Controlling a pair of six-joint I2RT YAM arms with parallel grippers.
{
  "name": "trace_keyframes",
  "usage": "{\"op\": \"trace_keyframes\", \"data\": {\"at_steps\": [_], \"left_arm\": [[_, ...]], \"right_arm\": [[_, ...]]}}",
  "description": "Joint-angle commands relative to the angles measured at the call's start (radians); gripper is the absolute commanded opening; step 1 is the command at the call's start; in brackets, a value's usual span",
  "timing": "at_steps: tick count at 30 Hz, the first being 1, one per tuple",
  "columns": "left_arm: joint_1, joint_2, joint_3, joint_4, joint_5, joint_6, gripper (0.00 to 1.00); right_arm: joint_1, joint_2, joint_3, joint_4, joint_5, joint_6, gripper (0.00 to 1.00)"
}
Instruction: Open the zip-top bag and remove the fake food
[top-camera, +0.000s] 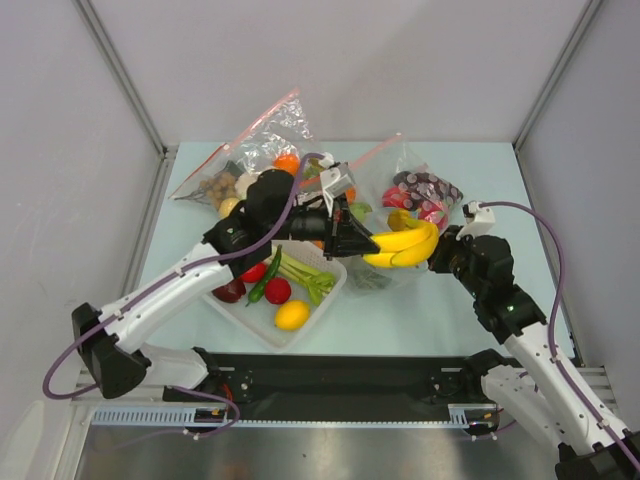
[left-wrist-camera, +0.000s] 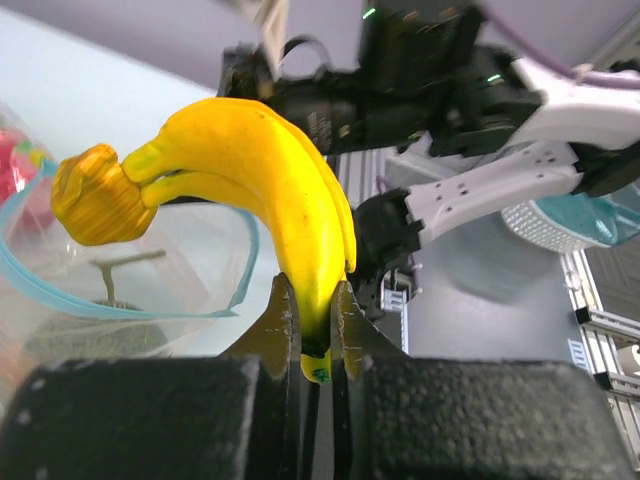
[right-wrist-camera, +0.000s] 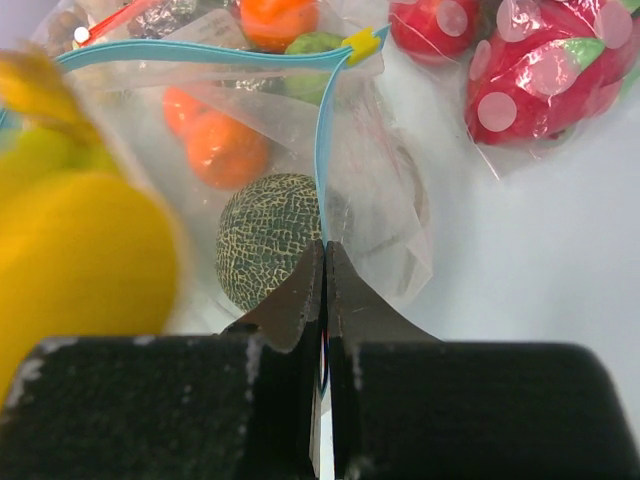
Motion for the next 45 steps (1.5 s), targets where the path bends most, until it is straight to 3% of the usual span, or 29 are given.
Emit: {"op": "trace_keyframes", "data": {"at_steps": [1,5,9,13,14,17,20,30,37,45], "left_arm": [[0.014,-0.172,-0.031,0.196,0.077,-0.026,0.00],[0.048,-0.267,-0.064,0.266,0.111,-0.076,0.00],[0.123,-0.366,-0.111,0.143,-0.062,-0.039,0.00],[0.273,-0.508,-0.276,0.037,-0.402,-0.083,0.00],[0.290,-0.536,-0.310,-0.017,-0.624,-0.108,0.00],[0.303,-0.627,-0.452,-0.097,-0.998,-0.097,0.00],[0.304,-0.642,-0.544,-0.150,-1.120,-0.109,0.00],[0.304,-0.611,-0.628,-0.125,-1.210,-0.067,0.00],[0.301,-0.562,-0.688,-0.023,-1.084,-0.111,0.00],[0.266,-0.483,-0.710,0.062,-1.048,-0.132,0.00]], "right_arm": [[0.005,0.005,0.017,0.038,0.035,-0.014,0.00],[0.004,0.016,0.011,0.044,0.042,-0.019,0.00],[0.005,0.003,0.020,0.024,0.061,-0.039,0.00],[0.001,-0.018,0.025,0.007,0.082,-0.050,0.00],[0.001,-0.021,0.023,0.004,0.084,-0.051,0.00],[-0.004,-0.020,0.022,0.007,0.075,-0.050,0.00],[-0.005,-0.010,0.023,0.013,0.066,-0.050,0.00],[-0.004,0.003,0.012,0.040,0.035,-0.020,0.00],[-0.004,0.010,0.015,0.038,0.038,-0.027,0.00],[-0.004,0.022,0.009,0.046,0.035,-0.022,0.00]]}}
